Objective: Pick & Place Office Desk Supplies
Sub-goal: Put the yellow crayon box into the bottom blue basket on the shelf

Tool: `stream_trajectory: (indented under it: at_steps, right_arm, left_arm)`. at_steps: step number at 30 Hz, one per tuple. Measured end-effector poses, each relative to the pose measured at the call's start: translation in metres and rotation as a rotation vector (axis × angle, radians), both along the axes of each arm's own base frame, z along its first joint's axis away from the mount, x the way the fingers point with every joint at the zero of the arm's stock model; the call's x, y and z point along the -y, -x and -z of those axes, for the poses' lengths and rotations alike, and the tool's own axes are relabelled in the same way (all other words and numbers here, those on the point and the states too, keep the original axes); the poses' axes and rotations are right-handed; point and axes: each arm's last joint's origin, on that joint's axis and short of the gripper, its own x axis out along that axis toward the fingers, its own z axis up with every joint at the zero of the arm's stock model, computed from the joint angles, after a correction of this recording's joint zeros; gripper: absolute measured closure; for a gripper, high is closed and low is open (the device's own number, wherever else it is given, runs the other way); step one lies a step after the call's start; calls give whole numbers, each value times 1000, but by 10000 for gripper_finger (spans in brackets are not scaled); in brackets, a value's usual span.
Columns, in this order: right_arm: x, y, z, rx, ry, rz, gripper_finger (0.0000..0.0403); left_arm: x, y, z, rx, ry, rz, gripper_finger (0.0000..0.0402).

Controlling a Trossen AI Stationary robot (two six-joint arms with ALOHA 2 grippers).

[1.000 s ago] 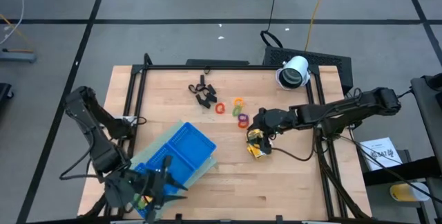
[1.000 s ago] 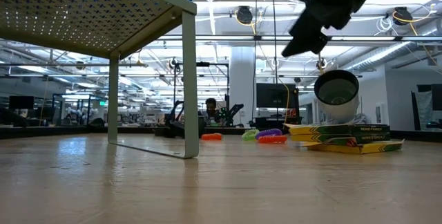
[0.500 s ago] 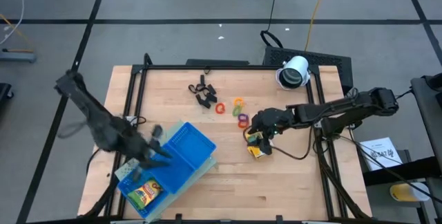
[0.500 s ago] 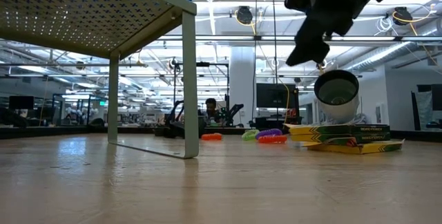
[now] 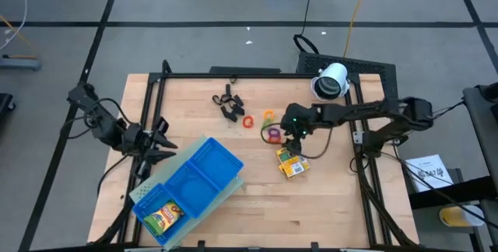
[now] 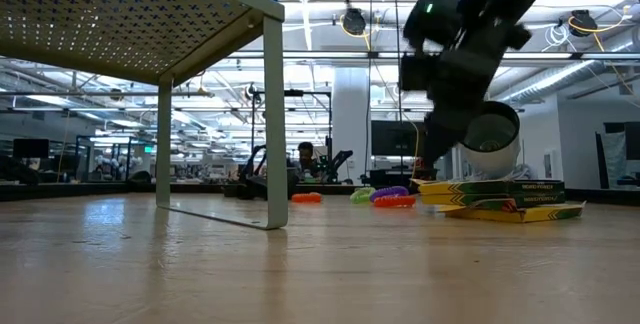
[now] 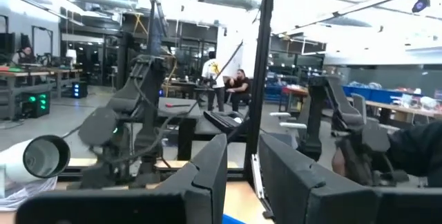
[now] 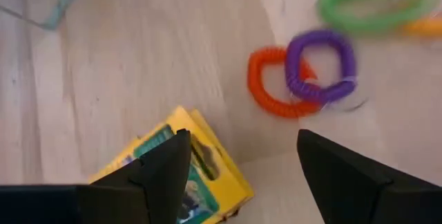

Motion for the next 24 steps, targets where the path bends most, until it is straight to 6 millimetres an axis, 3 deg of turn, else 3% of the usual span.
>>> stream_trajectory:
  at_steps: [7, 15, 24]
  right_arm:
    - [4, -2, 24, -61, -169, -112, 149]
    - [3, -1, 26, -70, -211, -139, 153]
    - [0, 1, 23, -67, -254, -183, 227]
  left_arm:
    - [1, -2, 6, -29, -21, -2, 311]
    - [4, -6, 10, -62, -57, -5, 311]
    - [5, -7, 13, -81, -72, -9, 311]
